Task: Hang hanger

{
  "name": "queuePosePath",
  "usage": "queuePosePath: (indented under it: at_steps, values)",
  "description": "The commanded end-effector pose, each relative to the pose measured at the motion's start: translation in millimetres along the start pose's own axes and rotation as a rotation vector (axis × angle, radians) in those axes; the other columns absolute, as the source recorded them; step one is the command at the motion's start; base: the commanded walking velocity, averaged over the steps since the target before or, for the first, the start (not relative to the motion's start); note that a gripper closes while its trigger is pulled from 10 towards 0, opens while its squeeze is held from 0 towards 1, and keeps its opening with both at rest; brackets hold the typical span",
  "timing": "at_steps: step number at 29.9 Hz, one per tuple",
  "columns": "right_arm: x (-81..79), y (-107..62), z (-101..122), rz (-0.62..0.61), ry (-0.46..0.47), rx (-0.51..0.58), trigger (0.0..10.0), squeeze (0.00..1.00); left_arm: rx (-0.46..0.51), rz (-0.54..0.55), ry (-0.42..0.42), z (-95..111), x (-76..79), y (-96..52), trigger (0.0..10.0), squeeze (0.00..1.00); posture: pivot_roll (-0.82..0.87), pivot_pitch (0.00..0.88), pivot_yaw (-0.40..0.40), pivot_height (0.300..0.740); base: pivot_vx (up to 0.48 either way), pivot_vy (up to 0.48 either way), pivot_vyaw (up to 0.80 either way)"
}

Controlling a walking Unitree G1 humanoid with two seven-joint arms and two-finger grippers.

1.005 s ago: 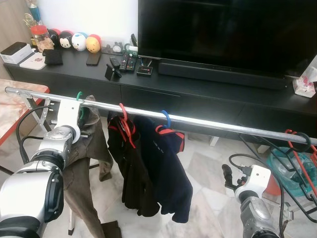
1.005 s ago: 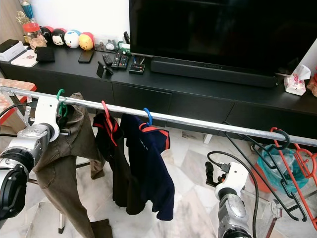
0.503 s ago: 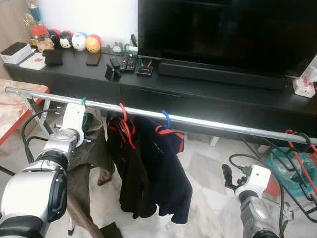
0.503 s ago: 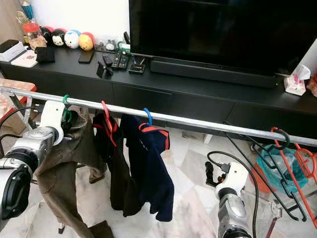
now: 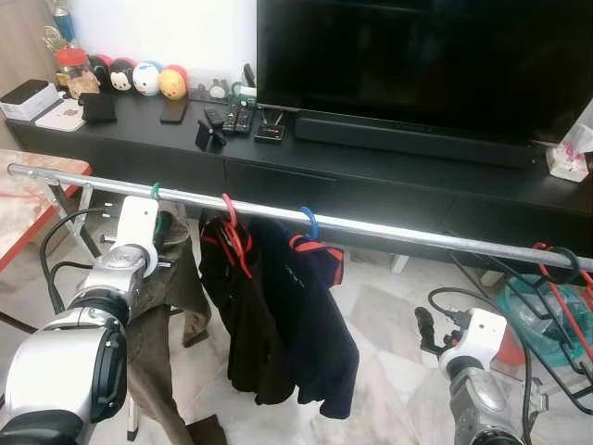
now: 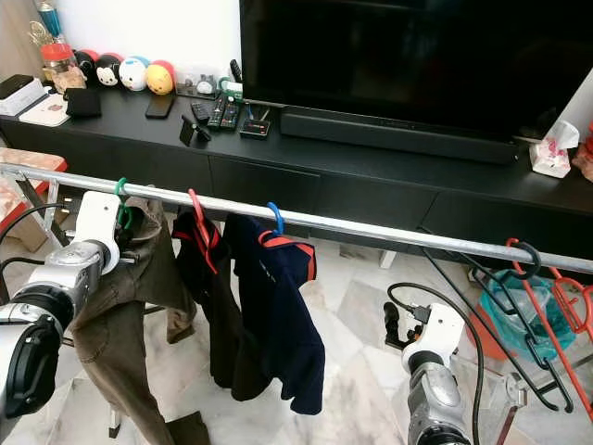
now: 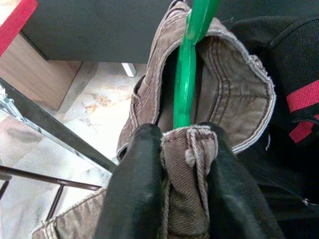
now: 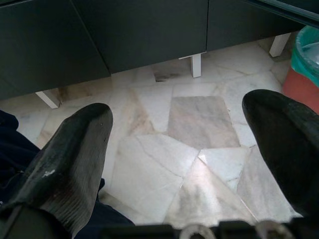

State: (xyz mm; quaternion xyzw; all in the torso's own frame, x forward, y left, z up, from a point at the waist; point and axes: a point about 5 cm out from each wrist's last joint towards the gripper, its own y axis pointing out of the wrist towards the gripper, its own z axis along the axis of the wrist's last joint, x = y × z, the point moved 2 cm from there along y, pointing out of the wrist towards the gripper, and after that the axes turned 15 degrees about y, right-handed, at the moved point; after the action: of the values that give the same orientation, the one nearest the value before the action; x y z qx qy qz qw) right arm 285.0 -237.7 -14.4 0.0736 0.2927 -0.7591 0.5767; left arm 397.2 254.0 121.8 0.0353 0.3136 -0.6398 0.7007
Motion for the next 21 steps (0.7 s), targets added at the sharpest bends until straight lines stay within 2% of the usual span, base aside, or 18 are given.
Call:
queuePosePath:
  at_steps: [1, 21]
  values:
    - [2.4, -0.3, 2.5, -0.003, -0.001, 0.008, 10.0, 0.00, -0.021, 0.012, -0.009, -7.7, 0.4, -0.7, 10.0, 1.00, 0.05, 0.000, -0.086, 0.740, 0.000, 0.000, 0.00]
    - [0.4, -0.2, 0.6, 0.000, 0.001, 0.004, 10.0, 0.00, 0.035, 0.048, -0.033, -0.8, -8.0, -1.2, 10.0, 1.00, 0.05, 0.000, -0.086, 0.740, 0.000, 0.000, 0.00]
